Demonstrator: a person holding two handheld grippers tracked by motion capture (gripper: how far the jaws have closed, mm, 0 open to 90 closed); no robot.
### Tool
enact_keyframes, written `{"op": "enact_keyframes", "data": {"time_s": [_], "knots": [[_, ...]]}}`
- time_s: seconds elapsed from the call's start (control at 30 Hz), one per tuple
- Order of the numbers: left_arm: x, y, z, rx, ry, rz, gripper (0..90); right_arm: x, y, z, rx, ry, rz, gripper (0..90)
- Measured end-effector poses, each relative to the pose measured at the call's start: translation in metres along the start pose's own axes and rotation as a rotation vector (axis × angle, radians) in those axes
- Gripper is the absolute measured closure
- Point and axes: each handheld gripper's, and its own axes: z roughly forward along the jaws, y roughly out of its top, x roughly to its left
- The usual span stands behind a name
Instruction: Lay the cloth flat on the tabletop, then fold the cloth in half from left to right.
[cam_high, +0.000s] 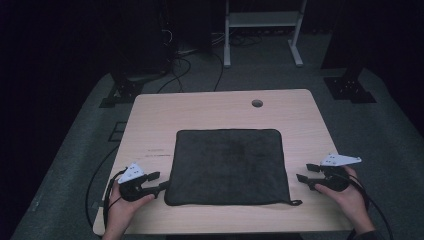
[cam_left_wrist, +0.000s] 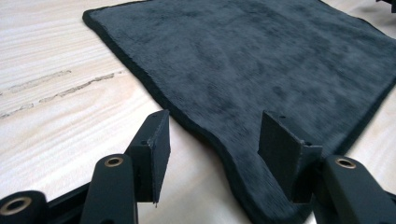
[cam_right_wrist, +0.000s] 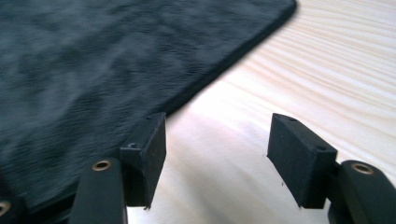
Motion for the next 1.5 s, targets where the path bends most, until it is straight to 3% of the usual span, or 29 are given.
{"op": "enact_keyframes", "data": {"time_s": [0.2, 0.5, 0.8, 0.87, 1.2, 1.27, 1.3, 1.33, 1.5], "knots": [[0.016, 0.013, 0.026, -0.001, 0.031, -0.023, 39.4, -0.013, -0.001, 0.012, 0.038, -0.073, 0.031, 35.8], [0.029, 0.028, 0.061, 0.017, 0.076, -0.026, 38.8, -0.02, -0.003, 0.02, 0.062, -0.12, 0.039, 33.6], [0.04, 0.034, 0.082, 0.06, 0.124, -0.025, 39.9, -0.023, -0.006, 0.022, 0.037, -0.139, 0.035, 29.4], [0.042, 0.035, 0.084, 0.081, 0.159, -0.02, 40.2, -0.022, -0.006, 0.022, 0.039, -0.135, 0.031, 27.8], [0.044, 0.035, 0.085, 0.111, 0.218, 0.001, 41.2, -0.022, -0.005, 0.023, 0.044, -0.127, 0.028, 24.3], [0.043, 0.035, 0.085, 0.109, 0.207, 0.012, 49.6, -0.022, -0.005, 0.024, 0.045, -0.128, 0.027, 24.0], [0.043, 0.035, 0.085, 0.11, 0.203, 0.016, 49.6, -0.022, -0.005, 0.024, 0.045, -0.128, 0.027, 24.0], [0.041, 0.035, 0.085, 0.105, 0.202, 0.014, 56.4, -0.022, -0.005, 0.024, 0.044, -0.128, 0.027, 24.0], [0.037, 0.035, 0.085, 0.1, 0.189, -0.003, 69.0, -0.022, -0.005, 0.024, 0.045, -0.128, 0.028, 23.9]]}}
